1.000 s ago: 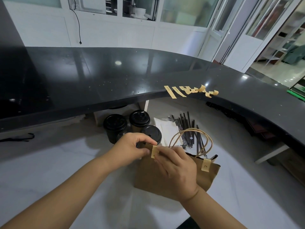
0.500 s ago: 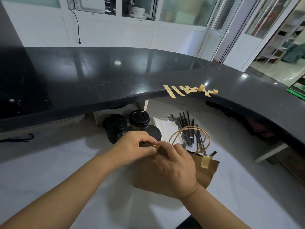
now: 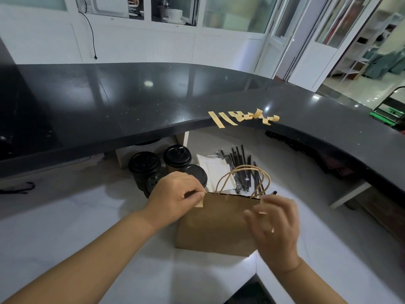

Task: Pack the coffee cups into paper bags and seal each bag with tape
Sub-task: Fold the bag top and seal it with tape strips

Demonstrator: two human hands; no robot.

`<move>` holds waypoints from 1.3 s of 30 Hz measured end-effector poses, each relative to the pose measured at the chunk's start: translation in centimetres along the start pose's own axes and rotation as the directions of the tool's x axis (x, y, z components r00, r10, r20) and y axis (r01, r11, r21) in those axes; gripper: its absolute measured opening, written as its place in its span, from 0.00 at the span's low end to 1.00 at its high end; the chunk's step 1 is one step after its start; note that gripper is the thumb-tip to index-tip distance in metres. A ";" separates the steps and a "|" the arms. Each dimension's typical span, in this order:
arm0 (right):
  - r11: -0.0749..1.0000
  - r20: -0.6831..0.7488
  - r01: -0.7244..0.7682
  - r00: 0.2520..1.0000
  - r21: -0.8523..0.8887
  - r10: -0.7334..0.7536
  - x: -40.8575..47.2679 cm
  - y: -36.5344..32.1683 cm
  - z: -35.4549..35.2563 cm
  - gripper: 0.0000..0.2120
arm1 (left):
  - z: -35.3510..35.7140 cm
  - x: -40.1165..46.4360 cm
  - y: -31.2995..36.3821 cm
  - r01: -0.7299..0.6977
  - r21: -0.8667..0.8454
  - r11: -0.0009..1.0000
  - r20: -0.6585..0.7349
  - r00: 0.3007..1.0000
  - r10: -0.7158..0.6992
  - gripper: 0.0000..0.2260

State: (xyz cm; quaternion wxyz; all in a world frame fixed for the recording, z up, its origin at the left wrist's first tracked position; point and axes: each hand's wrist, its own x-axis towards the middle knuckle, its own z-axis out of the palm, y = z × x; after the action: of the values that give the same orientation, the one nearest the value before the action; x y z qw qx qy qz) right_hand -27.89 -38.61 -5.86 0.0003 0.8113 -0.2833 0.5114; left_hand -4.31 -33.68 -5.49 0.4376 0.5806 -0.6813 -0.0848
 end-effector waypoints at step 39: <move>0.985 0.767 0.023 0.631 -0.171 0.119 6.2 5.5 -2.7 0.04 | 0.1 -0.1 1.0 0.386 -0.009 0.922 0.173 0.909 -0.379 0.18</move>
State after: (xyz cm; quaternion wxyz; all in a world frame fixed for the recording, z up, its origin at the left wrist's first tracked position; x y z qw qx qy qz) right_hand -30.75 -45.30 -1.02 -0.0680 0.9412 -0.3187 0.0888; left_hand -5.06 -33.29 -5.02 0.3661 0.6839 -0.5868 -0.2322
